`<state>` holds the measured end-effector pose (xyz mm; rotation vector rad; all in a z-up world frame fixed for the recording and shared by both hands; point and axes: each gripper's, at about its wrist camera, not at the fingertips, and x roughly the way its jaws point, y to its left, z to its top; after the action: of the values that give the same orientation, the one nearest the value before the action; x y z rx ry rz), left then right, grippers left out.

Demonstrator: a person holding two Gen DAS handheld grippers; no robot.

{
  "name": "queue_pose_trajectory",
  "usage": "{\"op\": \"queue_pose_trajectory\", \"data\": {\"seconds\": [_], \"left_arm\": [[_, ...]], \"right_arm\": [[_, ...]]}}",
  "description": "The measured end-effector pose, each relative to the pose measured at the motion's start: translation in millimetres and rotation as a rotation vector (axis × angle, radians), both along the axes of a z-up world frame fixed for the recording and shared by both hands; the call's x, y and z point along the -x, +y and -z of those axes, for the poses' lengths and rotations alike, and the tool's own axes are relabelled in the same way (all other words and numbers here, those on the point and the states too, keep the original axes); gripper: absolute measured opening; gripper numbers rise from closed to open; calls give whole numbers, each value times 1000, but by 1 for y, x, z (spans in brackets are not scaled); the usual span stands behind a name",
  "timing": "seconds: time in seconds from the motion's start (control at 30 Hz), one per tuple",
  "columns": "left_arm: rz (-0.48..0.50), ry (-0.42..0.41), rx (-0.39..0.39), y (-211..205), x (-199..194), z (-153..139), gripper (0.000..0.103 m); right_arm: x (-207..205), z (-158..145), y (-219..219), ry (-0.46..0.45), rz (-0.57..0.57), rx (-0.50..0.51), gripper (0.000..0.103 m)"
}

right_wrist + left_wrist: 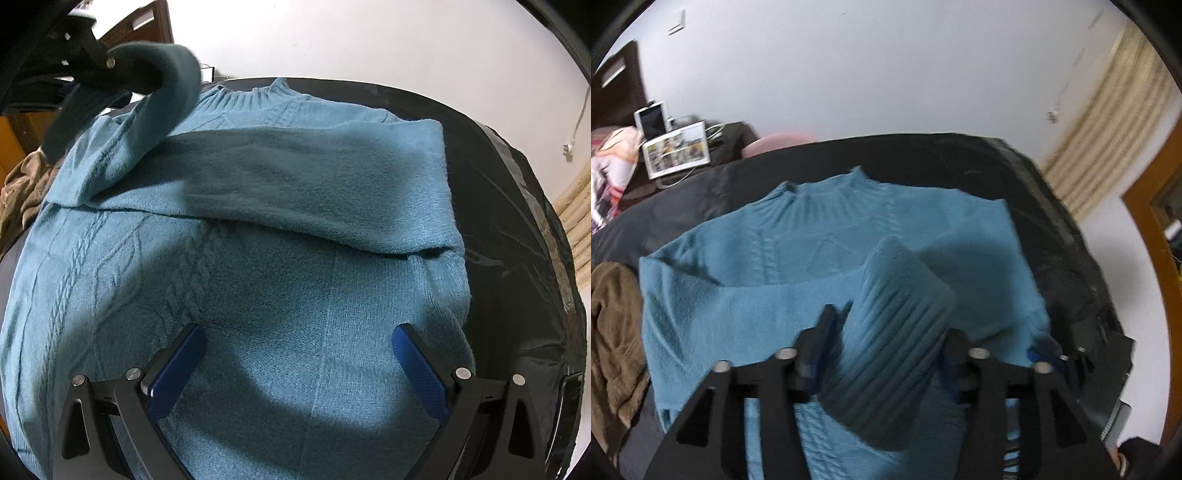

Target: Fold clothes

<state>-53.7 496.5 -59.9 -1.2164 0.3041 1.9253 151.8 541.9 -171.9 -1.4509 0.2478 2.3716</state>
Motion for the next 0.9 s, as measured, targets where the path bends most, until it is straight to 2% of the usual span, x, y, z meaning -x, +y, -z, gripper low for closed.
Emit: {"op": "queue_pose_trajectory", "data": {"seconds": [0.03, 0.07, 0.13, 0.27, 0.47, 0.63, 0.7, 0.9], "left_arm": [[23, -14, -39, -2, -2, -4, 80], [33, -27, -66, -4, -3, -7, 83], [68, -78, -132, -7, -3, -15, 83], [53, -43, -153, -17, 2, -25, 83], [-103, -37, -90, -63, 43, -6, 83], [-234, 4, 43, -107, 75, 26, 83], [-275, -11, 73, -120, 86, 41, 83], [-323, -27, 124, -134, 97, 67, 83]], "right_arm": [[0, 0, 0, 1, 1, 0, 102], [0, 0, -1, 2, 3, -1, 102], [0, -1, -1, 1, 11, -1, 102], [1, -2, -2, -2, 20, 0, 102], [21, 2, 3, -17, 14, 46, 102], [14, -28, 26, 118, 90, 88, 102], [19, -36, 37, 155, 116, 109, 102], [52, -32, 65, 154, 126, 183, 102]]}}
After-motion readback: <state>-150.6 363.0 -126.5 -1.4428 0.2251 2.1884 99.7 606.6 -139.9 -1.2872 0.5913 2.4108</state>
